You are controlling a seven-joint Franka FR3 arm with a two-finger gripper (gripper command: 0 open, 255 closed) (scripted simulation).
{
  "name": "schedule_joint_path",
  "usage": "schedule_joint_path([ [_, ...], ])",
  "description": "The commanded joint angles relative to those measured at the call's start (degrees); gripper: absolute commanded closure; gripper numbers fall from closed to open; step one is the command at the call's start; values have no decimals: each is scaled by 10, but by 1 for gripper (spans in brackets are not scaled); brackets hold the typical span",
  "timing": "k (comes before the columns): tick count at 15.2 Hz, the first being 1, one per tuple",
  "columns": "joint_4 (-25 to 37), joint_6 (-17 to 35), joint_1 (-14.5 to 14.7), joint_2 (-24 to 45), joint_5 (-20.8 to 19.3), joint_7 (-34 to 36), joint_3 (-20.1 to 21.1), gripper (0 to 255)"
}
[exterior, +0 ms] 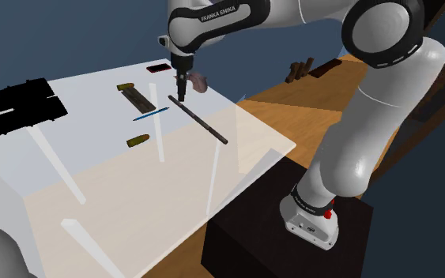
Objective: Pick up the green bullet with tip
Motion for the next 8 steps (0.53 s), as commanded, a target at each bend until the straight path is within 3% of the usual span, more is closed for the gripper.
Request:
schedule_joint_path([
  [1, 20, 7, 6, 31, 7, -31, 8, 0],
  [8, 101, 26, 24, 144, 19, -124, 43, 0],
])
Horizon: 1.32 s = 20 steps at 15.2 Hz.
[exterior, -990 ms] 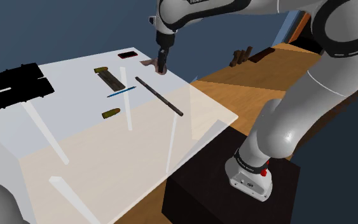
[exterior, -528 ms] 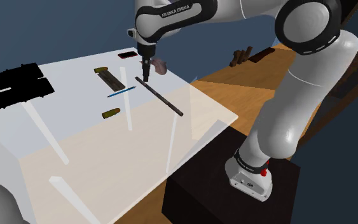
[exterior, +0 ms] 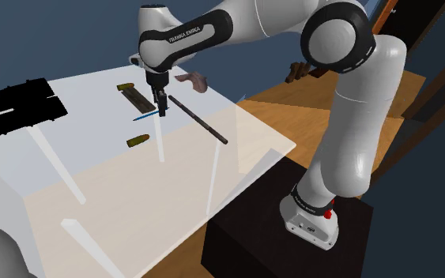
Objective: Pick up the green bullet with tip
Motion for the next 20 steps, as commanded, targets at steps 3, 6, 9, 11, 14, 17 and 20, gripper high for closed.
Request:
schedule_joint_path([
  [3, 45, 9, 11, 62, 0, -49, 22, 0],
  [6, 79, 13, 21, 105, -4, -82, 39, 0],
  [9, 104, 15, 30, 137, -9, -107, 52, 0],
  [11, 100, 27, 30, 144, -9, -107, 52, 0],
  [14, 94, 45, 30, 156, -9, -108, 52, 0],
  [17, 90, 59, 30, 167, -9, -108, 52, 0],
  [20, 90, 59, 30, 167, -9, -109, 51, 255],
])
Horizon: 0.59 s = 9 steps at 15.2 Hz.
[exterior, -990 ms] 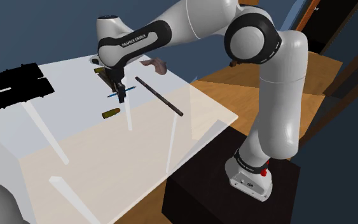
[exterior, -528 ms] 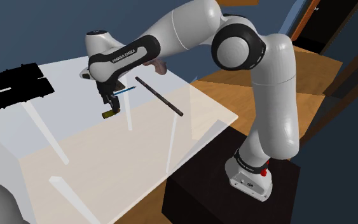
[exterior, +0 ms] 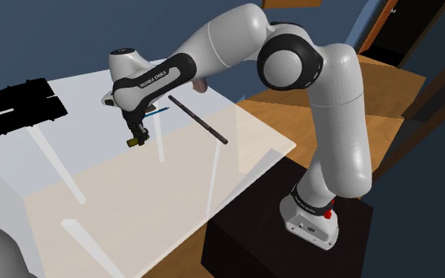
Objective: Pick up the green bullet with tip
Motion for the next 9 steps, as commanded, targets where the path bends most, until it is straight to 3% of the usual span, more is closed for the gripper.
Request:
schedule_joint_path([
  [1, 0, 0, 0, 0, 0, 0, 0, 255],
  [9, 1, -5, 0, -4, 0, 0, 0, 255],
])
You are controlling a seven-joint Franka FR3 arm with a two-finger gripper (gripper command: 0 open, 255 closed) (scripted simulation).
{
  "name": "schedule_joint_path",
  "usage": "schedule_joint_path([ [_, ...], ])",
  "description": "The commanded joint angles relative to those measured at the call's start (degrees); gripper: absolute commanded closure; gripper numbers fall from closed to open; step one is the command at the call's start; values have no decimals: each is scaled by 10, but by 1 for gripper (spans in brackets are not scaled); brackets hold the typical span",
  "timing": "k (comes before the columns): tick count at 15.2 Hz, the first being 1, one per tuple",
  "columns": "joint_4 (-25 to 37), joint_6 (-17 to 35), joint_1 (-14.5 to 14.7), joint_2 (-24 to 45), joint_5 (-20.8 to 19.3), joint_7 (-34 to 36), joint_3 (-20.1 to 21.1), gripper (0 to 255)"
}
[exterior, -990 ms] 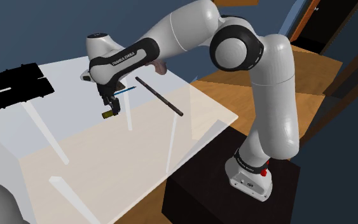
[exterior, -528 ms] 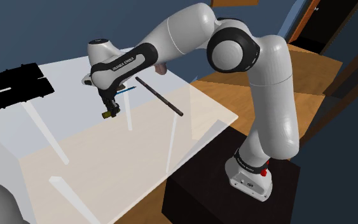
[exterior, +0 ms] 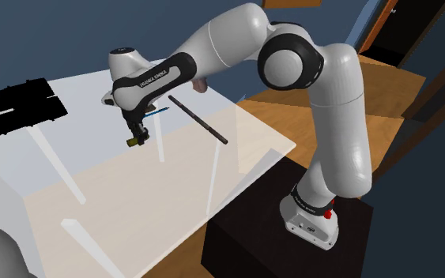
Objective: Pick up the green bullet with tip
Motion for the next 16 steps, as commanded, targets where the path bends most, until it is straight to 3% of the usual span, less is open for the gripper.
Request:
schedule_joint_path([
  [1, 2, -9, 0, -7, 0, 0, 0, 255],
  [16, 37, -89, 0, -52, 0, 3, 0, 255],
])
